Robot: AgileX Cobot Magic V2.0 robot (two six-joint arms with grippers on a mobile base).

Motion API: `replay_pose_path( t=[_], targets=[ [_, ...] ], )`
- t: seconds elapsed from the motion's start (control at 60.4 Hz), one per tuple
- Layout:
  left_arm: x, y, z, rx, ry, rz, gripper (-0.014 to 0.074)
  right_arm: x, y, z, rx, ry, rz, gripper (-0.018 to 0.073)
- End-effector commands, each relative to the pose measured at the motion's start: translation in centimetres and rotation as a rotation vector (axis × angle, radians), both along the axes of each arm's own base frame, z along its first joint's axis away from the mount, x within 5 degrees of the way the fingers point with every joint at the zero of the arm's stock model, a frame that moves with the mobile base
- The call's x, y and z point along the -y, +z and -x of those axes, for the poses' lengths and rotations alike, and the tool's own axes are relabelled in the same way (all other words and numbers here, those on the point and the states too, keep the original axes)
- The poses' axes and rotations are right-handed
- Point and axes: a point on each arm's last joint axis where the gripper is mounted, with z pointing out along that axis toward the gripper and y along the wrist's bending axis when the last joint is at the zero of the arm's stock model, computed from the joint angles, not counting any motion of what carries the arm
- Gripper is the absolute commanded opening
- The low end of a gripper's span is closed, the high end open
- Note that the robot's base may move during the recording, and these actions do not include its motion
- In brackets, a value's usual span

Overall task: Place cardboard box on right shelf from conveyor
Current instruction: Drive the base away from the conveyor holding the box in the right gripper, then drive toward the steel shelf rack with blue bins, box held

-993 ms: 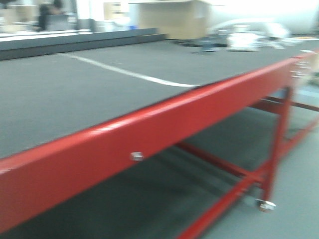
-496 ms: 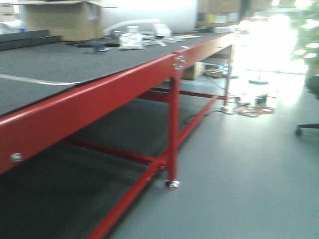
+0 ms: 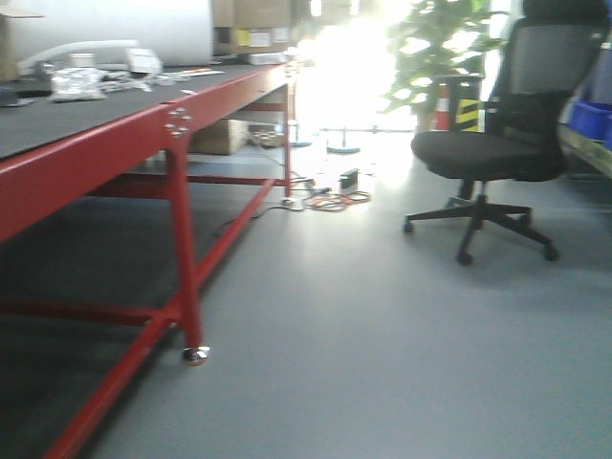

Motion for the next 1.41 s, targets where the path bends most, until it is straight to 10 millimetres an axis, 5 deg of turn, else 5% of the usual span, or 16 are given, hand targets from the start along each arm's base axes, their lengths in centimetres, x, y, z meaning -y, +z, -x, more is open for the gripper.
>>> replay_pose_path(
  t=[0.0, 1.39],
  targets=[
    [-0.05, 0.57, 0.05, 0.089, 0.003, 0.016, -0.0116, -0.01, 1.63, 0.09, 0.111, -0.004, 0.01, 0.0172],
    [-0.39, 0.54, 0.03, 0.092, 0.064, 0.013, -0.0116, -0.01, 1.64, 0.08, 0.111, -0.004, 0.01, 0.0172]
  ],
)
